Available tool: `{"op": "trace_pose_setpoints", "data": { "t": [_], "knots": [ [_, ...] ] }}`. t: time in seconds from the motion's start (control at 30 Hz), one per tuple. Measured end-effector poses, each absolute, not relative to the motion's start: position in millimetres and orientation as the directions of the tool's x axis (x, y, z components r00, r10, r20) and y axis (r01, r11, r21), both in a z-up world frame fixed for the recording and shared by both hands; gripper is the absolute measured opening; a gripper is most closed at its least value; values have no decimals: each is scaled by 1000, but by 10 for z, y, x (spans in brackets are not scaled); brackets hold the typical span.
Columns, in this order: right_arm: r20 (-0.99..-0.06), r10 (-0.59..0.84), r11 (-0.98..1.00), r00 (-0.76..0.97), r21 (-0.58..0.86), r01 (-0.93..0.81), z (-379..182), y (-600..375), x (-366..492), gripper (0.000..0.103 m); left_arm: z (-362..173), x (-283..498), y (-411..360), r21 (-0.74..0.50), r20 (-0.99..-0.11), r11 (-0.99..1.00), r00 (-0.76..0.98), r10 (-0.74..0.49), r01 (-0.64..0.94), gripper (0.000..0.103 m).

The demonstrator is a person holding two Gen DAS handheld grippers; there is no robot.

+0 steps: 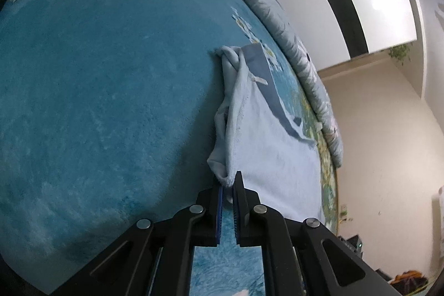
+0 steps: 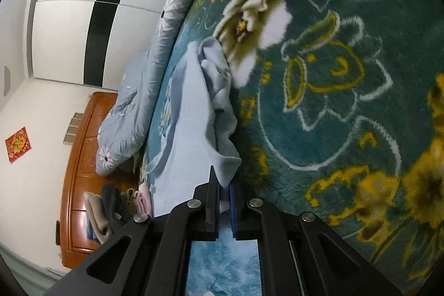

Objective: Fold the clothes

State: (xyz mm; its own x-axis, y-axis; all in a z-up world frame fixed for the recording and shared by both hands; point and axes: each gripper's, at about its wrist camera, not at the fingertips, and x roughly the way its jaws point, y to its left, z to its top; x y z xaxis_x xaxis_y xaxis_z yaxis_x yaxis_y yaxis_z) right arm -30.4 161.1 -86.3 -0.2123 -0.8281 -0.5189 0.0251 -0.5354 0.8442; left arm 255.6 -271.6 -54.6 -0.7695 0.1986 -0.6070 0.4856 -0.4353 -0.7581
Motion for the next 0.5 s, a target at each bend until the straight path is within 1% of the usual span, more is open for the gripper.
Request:
{"op": "trace_pose_setpoints", "data": {
  "t": [0.13,0.2,0.23,0.27,0.3,0.33,0.4,0.47,0.5],
  "knots": [
    [-544,-814,-562,-202,826,37,-891,1629,-334,9,-491,2590,-2757,-731,-629,-477,-753,195,487,9],
    [-562,-801,-584,-206,810,60,-870,1650,-339,10,-463,2607,-2778,-717,-639,-498,-744,193,487,11],
    [-575,-790,-600,-213,796,77,-848,1671,-341,13,-449,2616,-2788,-710,-645,-508,-740,192,487,12],
    [-593,-773,-624,-225,776,97,-811,1709,-344,22,-423,2629,-2803,-699,-651,-523,-736,184,488,13],
    [-614,-750,-652,-245,750,115,-768,1754,-348,27,-346,2659,-2836,-672,-664,-553,-732,153,493,16],
    [-644,-709,-695,-287,707,132,-698,1828,-357,28,-272,2680,-2867,-644,-674,-581,-728,123,498,18],
    [-690,-614,-780,-384,605,160,-519,1928,-389,30,-119,2566,-2926,-582,-695,-640,-716,72,501,29],
    [-703,-554,-829,-446,517,214,-329,1867,-445,32,22,2238,-2937,-529,-708,-707,-704,63,469,34],
    [-700,-555,-831,-448,485,272,-240,1728,-482,32,84,2053,-2939,-502,-716,-739,-695,64,449,37]
  ]
}}
